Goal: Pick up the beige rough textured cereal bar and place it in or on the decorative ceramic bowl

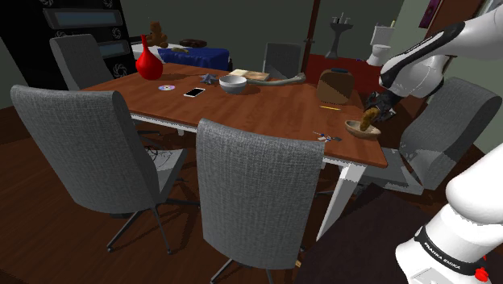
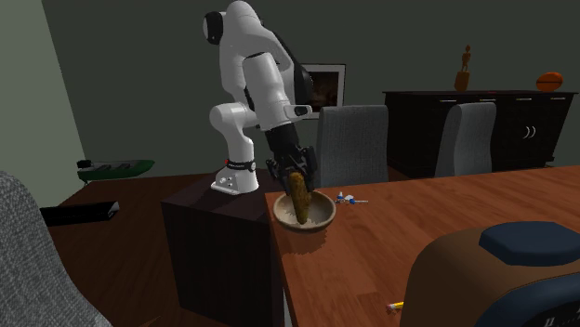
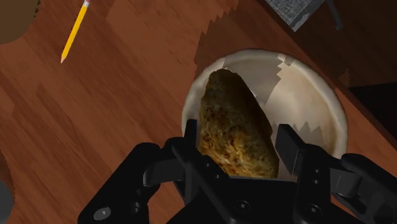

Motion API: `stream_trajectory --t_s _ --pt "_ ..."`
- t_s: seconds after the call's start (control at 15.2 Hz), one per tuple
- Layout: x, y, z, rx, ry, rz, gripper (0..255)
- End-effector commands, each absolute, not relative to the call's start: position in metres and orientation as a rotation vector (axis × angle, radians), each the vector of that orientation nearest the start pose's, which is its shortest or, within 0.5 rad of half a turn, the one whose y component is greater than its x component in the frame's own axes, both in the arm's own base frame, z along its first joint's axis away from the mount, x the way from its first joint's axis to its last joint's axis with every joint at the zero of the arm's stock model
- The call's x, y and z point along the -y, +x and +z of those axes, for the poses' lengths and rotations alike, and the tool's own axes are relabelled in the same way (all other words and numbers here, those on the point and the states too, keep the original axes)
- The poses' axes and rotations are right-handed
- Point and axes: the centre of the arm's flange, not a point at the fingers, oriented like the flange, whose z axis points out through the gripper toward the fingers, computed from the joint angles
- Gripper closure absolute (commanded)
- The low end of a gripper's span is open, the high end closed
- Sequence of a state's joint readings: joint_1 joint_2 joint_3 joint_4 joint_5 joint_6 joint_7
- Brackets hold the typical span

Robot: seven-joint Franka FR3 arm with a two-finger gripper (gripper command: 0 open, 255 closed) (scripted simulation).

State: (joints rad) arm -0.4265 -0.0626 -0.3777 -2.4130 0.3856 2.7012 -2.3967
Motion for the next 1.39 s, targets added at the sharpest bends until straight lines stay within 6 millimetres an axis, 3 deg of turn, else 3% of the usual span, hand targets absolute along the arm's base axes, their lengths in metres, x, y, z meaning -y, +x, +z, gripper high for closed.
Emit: stream_trajectory --t_s 0.0,0.07,0.59,0.66,0.99,1.25,1.32 --pt "0.376 0.344 0.35 2.044 -2.781 -0.405 255" --pt "0.376 0.344 0.343 2.044 -2.781 -0.405 255" --pt "0.376 0.344 0.343 2.044 -2.781 -0.405 255" --pt "0.375 0.344 0.344 2.043 -2.781 -0.405 0" --pt "0.376 0.344 0.343 2.044 -2.781 -0.405 0" --pt "0.37 0.325 0.389 2.044 -2.781 -0.405 0" --pt "0.37 0.325 0.389 2.044 -2.781 -0.405 0"
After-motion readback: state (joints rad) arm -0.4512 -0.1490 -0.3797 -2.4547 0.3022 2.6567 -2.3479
